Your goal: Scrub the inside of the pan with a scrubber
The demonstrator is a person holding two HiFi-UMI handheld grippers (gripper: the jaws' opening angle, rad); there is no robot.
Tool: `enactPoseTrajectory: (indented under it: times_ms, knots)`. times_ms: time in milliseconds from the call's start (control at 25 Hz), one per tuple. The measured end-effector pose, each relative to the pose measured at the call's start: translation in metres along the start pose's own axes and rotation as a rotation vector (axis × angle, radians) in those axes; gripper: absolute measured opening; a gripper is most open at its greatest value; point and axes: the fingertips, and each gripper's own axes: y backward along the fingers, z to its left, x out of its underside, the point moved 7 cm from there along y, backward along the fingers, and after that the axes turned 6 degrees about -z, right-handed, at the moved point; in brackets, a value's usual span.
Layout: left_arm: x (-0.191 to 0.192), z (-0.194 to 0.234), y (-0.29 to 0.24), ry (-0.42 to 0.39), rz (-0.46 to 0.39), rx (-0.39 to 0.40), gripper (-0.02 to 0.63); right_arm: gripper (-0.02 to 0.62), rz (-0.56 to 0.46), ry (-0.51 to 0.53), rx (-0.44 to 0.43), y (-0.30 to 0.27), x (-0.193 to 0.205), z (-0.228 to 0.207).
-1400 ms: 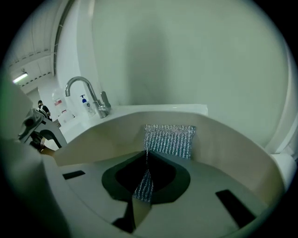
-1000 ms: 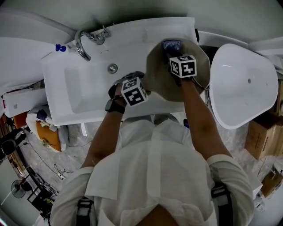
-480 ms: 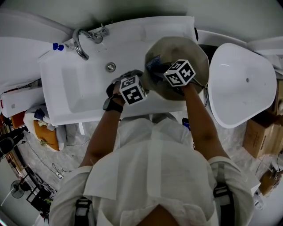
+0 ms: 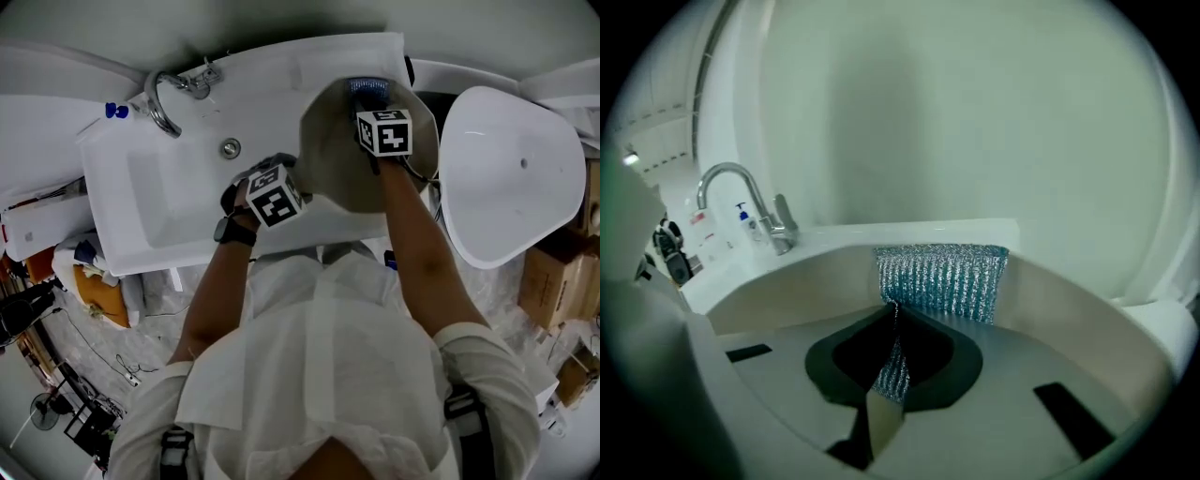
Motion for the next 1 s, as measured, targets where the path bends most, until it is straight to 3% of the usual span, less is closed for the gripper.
enactPoseTrajectory:
  times_ms: [240,320,400,520,920,1000]
  knots:
    - [0.000,0.000,0.000,0.023,-0.012,-0.004,0.304,0.021,0.000,-0.178,0.374,0.050,0.022,-0.046]
    - [0.001,0.001,0.000,0.026,-0.012,-0.004,0.301,0.021,-0.004,-0.262,0.452,0.065,0.034,-0.049]
    - [0.002,0.001,0.000,0.025,-0.009,0.002,0.301,0.021,-0.024,-0.305,0.475,0.070,0.042,-0.049]
    - [0.001,0.001,0.000,0.022,-0.005,0.007,0.301,0.021,-0.060,-0.301,0.406,0.054,0.035,-0.048]
    - [-0.002,0.001,0.001,0.039,-0.008,0.005,0.301,0.021,-0.036,-0.126,-0.076,-0.009,0.002,0.014]
    - [-0.002,0.002,0.001,0.038,-0.006,0.006,0.301,0.021,-0.020,-0.092,-0.140,-0.011,0.001,0.029]
